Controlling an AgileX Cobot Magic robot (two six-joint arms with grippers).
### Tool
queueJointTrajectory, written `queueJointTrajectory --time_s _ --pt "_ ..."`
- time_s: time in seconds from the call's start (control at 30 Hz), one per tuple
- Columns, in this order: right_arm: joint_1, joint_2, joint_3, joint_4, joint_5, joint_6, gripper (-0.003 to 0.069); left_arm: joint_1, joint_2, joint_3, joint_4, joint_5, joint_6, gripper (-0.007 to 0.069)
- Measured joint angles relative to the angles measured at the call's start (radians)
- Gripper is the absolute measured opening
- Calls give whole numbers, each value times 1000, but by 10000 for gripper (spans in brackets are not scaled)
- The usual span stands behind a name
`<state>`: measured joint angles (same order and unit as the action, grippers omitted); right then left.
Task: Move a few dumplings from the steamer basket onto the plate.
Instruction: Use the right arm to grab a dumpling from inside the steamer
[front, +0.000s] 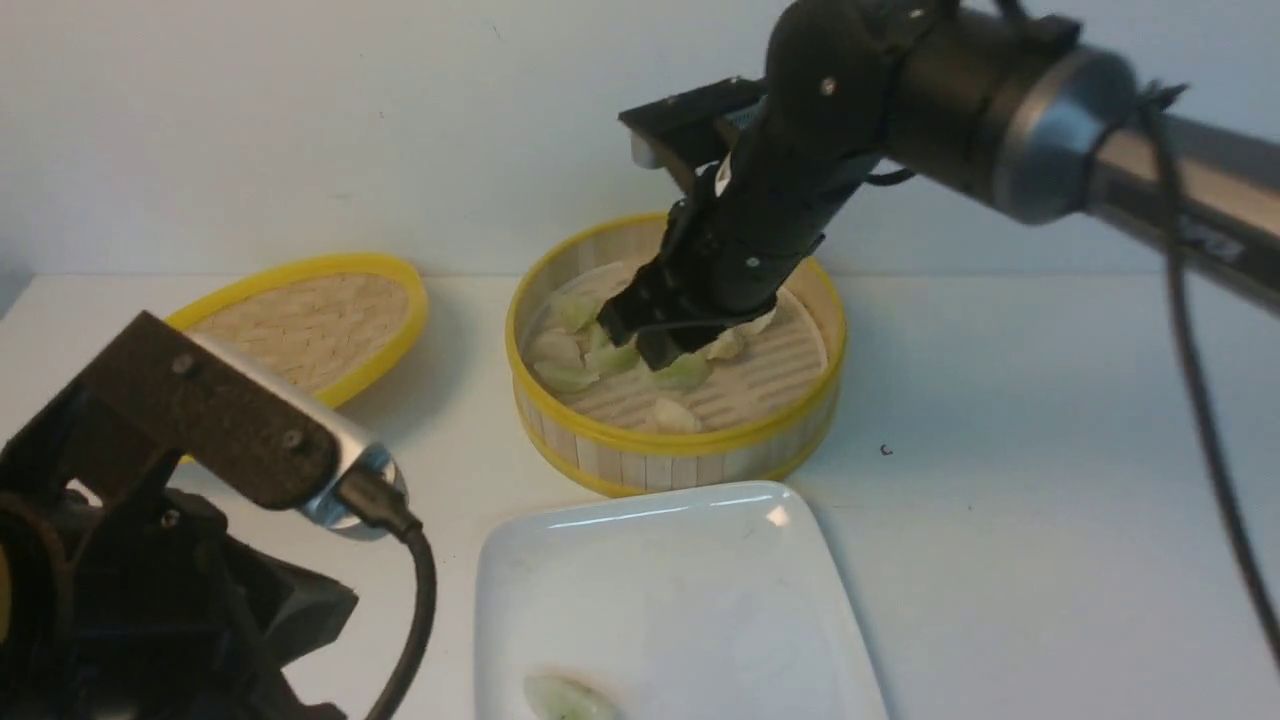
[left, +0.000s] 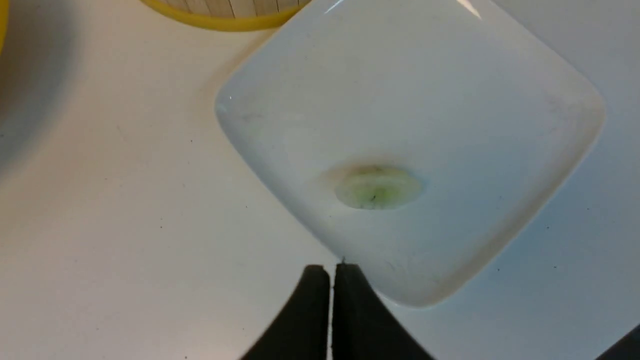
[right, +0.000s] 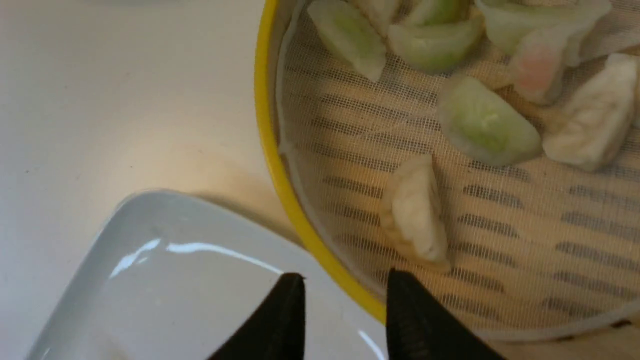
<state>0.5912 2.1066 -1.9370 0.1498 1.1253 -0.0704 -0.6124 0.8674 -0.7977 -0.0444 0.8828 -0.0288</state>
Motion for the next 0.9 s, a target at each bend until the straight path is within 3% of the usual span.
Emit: queueJointTrajectory --time_s 0.2,0.53,0.63,0.77,0.9 --pt "0 157 -95 -130 11 122 400 0 -87 0 2 47 -32 -6" --pt "0 241 -109 -131 13 197 419 0 -255 0 160 134 -155 -6" --pt "0 254 -109 -121 6 197 382 0 -276 0 215 138 -195 -6" --pt "0 257 -122 -115 8 176 227 0 -281 0 257 158 -215 -6" --pt "0 249 -162 -150 49 177 231 0 -281 0 272 168 -217 -6"
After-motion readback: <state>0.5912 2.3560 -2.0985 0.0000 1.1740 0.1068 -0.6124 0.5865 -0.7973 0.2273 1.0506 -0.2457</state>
